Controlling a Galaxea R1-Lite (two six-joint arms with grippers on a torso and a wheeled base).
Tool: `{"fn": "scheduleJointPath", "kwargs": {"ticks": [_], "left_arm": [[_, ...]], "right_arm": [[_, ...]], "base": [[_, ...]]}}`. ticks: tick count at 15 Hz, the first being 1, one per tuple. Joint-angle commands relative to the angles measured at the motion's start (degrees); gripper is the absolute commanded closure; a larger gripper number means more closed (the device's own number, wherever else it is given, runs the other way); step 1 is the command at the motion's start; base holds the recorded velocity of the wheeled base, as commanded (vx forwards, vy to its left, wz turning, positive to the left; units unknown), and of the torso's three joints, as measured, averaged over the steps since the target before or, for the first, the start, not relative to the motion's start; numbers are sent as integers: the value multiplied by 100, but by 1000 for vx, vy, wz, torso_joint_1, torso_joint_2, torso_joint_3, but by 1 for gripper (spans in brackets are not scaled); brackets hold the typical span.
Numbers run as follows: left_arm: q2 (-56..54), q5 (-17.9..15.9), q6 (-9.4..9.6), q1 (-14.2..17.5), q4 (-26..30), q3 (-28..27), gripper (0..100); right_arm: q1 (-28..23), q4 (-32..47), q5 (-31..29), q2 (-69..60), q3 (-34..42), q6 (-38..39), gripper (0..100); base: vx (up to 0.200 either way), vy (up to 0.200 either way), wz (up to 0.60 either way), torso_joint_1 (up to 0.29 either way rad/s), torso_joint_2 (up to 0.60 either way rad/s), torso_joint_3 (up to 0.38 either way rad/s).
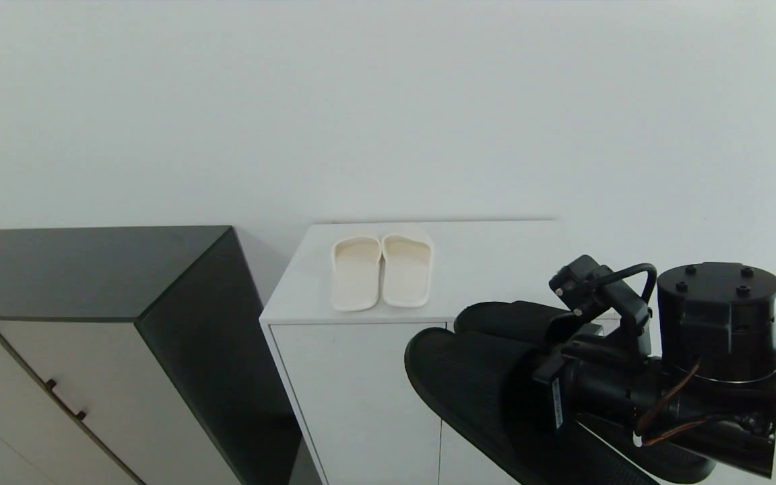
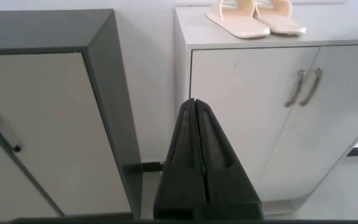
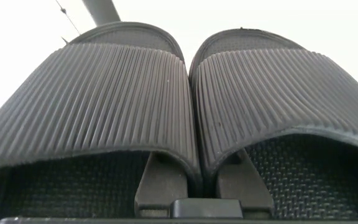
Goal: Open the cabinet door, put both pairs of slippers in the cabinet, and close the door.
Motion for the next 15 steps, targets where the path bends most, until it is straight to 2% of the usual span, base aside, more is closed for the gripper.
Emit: {"fn": "scheduleJointPath", "kwargs": {"ticks": [1,15], "left_arm": [[-1,0,-15,7,-4,0,100],[-1,9,-32,-2,-4,0,100]], "right_arm": [[-3,-9,-1,54,5,-5,100],[-20,-27,-10,54,154,-14,100]], "base": [[0,0,0,0,0,0],[0,0,0,0,0,0]]}}
